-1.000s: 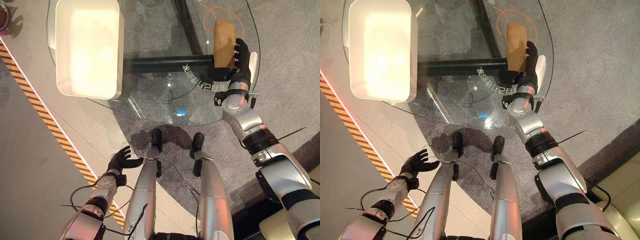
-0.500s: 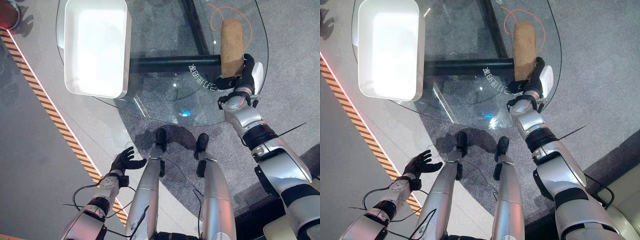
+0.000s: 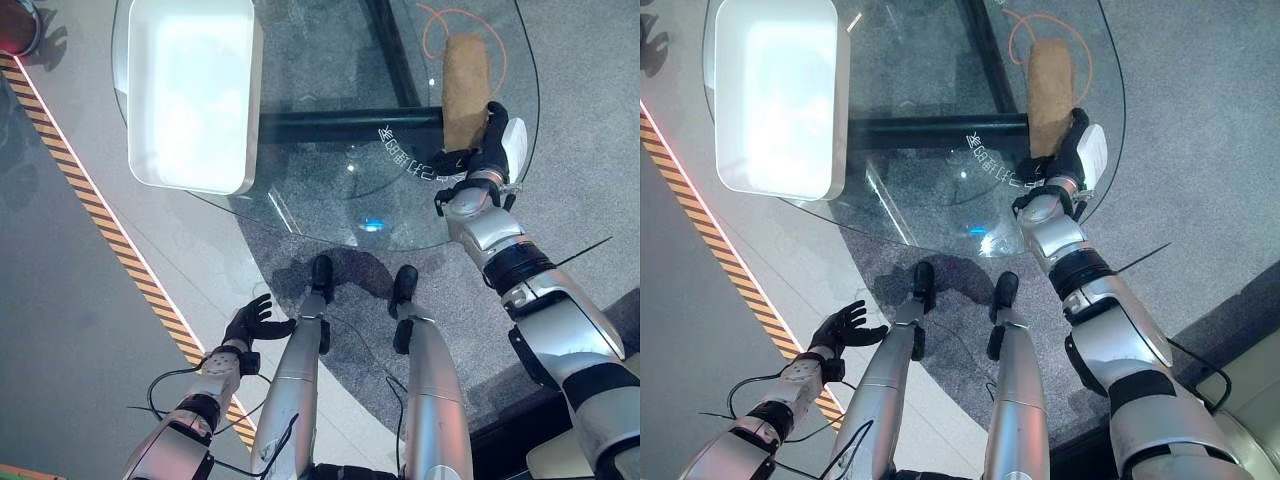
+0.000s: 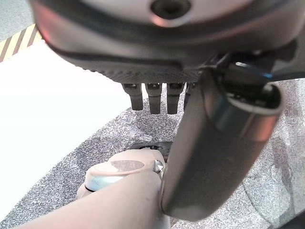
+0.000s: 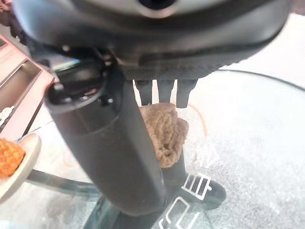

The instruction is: Wipe the table with a cloth and put it in the basket.

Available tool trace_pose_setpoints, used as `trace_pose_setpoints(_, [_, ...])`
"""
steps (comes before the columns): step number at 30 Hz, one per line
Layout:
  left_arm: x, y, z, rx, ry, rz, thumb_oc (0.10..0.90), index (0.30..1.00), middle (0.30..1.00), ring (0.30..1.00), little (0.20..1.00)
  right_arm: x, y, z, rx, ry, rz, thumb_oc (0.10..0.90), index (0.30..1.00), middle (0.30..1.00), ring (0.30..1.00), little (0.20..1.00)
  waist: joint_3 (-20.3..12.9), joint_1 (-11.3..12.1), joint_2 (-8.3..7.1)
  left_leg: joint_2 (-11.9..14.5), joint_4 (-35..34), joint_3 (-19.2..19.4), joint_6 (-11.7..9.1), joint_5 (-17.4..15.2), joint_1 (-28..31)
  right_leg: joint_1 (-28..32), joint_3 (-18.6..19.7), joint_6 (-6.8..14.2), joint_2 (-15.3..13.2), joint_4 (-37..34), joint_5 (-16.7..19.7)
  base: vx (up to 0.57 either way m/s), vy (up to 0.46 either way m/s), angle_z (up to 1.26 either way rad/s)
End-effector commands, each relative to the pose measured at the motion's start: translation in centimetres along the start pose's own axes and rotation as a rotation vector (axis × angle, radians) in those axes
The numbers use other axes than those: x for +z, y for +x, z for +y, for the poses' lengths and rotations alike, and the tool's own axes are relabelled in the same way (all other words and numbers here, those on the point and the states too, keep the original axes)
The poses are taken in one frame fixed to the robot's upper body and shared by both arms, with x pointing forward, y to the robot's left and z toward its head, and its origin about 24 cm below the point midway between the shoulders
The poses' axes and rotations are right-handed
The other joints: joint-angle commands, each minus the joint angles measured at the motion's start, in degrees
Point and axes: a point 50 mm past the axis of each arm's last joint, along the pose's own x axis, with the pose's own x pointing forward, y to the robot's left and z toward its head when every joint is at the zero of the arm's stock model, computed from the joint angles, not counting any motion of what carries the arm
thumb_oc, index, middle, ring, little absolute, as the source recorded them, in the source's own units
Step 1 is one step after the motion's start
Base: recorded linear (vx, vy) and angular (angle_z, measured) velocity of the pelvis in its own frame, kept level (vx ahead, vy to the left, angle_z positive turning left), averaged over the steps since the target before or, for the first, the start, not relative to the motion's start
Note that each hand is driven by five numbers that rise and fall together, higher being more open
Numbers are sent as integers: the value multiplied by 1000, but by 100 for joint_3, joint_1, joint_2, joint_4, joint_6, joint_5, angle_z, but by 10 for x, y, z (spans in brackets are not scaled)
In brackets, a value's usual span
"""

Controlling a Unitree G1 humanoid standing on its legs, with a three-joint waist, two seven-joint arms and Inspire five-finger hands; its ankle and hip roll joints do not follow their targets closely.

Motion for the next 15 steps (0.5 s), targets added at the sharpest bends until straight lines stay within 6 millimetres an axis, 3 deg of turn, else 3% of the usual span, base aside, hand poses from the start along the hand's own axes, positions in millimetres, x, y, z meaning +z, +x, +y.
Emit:
trace_pose_setpoints(1, [-27,-9,-6,-2,-34,64,800,900,900,900,900,44,13,-23,-88,-55,-167,399,556,556,556,499,-112,-23,419,-356,308,245,175,-358,-20,175,-514,-33,120,-247,-129,0,0,0])
trace_pose_setpoints(2, [-27,-9,-7,-3,-33,64,800,900,900,900,900,44,14,-24,-87,-65,-163,221,404,404,404,321,-112,-14,424,-361,300,241,178,-357,-12,181,-516,-35,119,-252,-129,0,0,0])
trace_pose_setpoints(3, [-27,-9,-7,-5,-32,63,800,900,900,900,900,44,15,-24,-88,-71,-160,100,300,300,300,200,-112,-6,433,-361,300,242,179,-356,-22,165,-519,-33,115,-245,-128,0,0,0])
trace_pose_setpoints(15, [-27,-9,-8,-12,-30,66,800,900,900,900,900,31,21,-27,-65,-113,-113,100,300,300,300,200,-112,29,481,-387,298,228,200,-357,-21,137,-544,-23,94,-205,-136,0,0,0])
